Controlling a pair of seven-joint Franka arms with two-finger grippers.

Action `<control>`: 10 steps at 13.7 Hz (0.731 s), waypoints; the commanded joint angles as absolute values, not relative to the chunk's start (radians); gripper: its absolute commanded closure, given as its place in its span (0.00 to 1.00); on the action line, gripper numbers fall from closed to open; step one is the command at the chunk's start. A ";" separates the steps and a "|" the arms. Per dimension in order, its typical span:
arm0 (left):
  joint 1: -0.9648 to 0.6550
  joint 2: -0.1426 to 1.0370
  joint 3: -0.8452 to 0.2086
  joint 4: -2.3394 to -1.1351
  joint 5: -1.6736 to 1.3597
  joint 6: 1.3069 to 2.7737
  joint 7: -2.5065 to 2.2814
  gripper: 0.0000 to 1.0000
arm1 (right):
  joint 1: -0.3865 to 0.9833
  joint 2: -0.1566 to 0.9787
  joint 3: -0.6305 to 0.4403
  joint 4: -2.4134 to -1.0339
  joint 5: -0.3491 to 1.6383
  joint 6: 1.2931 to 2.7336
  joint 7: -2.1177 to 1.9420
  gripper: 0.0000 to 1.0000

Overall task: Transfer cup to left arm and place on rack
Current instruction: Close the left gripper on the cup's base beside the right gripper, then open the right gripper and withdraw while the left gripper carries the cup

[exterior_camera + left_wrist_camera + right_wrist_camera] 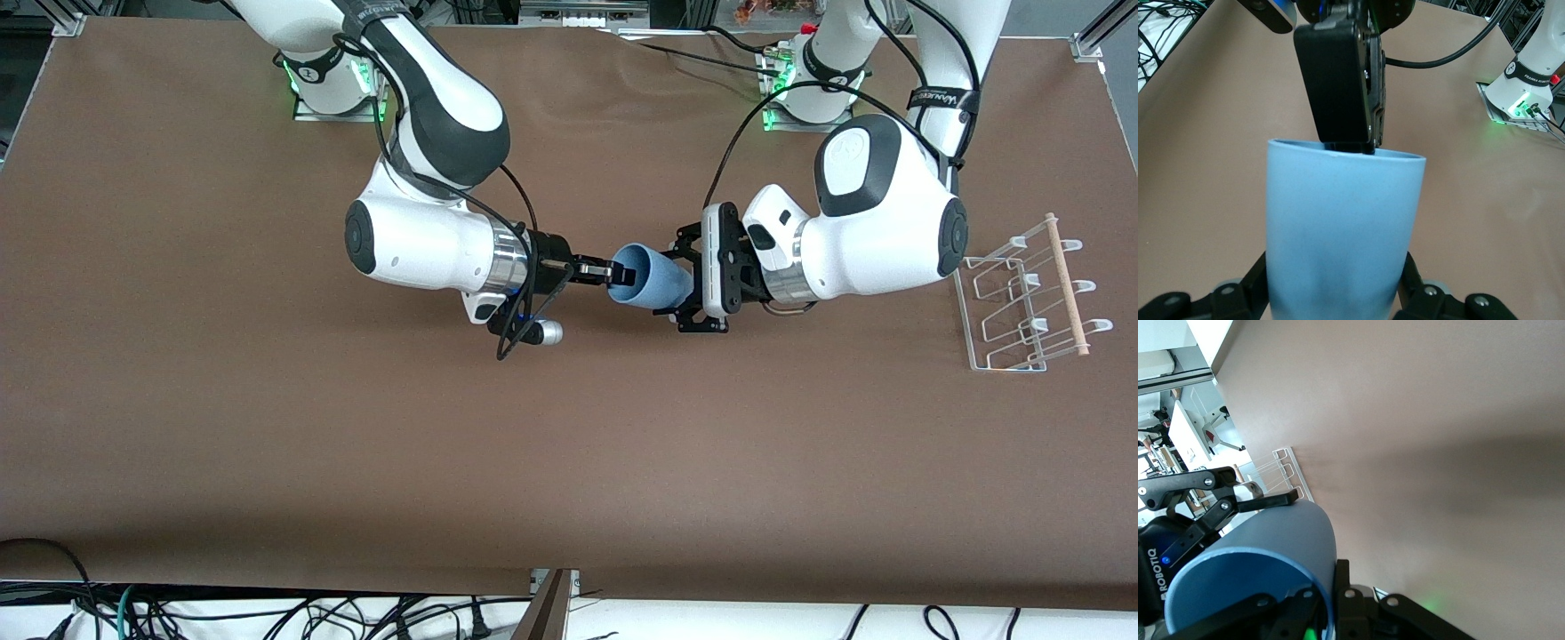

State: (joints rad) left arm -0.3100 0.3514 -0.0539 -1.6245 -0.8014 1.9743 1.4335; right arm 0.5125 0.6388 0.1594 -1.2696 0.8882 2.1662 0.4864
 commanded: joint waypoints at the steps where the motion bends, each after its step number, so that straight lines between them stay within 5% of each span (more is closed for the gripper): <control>1: -0.301 0.336 -0.046 -1.635 -0.825 1.977 1.471 0.88 | 0.508 0.646 0.167 -1.239 0.902 2.158 0.488 0.00; 10: -0.252 0.318 -0.035 -1.628 -0.712 1.845 1.422 0.88 | 0.390 0.606 0.161 -1.200 0.896 2.057 0.492 0.00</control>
